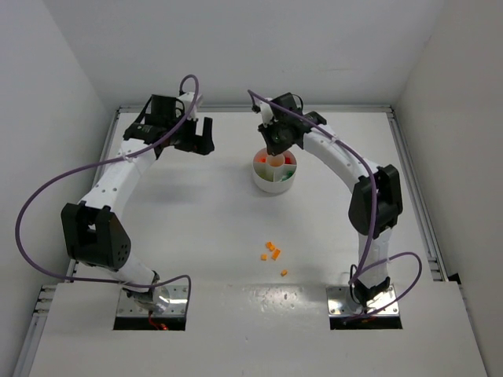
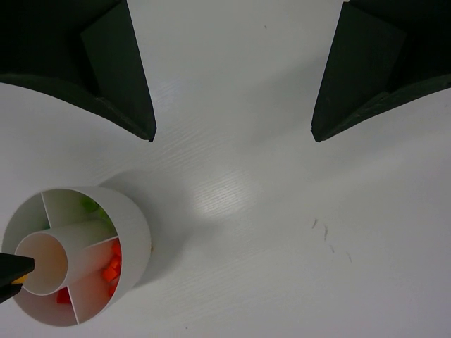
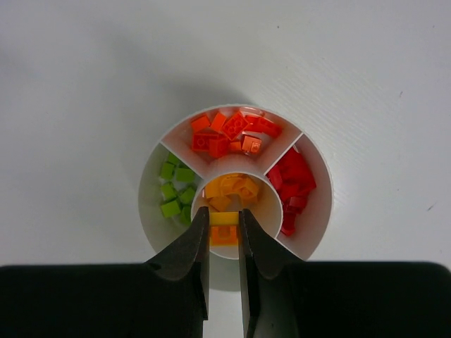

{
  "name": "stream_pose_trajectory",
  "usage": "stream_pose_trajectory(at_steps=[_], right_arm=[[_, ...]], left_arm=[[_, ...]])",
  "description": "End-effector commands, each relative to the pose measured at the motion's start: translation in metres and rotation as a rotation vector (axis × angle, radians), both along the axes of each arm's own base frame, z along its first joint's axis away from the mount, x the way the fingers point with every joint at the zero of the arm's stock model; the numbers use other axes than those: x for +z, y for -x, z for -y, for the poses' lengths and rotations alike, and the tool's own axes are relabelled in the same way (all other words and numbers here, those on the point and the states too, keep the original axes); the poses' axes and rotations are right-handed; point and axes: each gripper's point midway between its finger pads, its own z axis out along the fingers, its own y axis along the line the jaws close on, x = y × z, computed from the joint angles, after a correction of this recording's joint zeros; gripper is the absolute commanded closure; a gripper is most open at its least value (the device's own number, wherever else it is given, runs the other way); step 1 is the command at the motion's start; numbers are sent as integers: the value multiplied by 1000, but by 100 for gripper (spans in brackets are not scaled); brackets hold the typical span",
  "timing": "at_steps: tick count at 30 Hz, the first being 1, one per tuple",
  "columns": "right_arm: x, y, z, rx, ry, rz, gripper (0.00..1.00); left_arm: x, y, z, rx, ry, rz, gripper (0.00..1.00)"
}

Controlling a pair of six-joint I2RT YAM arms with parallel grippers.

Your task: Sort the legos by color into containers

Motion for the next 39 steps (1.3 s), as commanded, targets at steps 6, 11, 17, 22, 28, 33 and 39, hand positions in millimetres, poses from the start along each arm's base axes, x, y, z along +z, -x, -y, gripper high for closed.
stream_pose_trajectory(at_steps=[6, 11, 17, 22, 28, 33, 39], right_arm=[[-6, -2, 8, -27, -7, -14, 96], [-11, -3, 8, -20, 3, -20, 74], [-8, -7, 6, -20, -1, -12, 61], [8, -11, 8, -43, -29, 16, 58], [51, -26, 48, -192, -85, 94, 58], [48, -41, 110, -337, -92, 76, 60], [30, -34, 158, -422, -122, 16, 57]], left_arm=[[17, -3, 12, -43, -1, 51, 1], [14, 4, 23, -102, -36, 50, 1], [-2, 29, 32, -202, -29, -1, 1], [-2, 65, 45, -326, 8, 72, 1], [-17, 128, 90, -606, 7, 134, 5], [-46, 183, 147, -769, -6, 106, 19], [-87, 210, 177, -836, -108, 53, 19]])
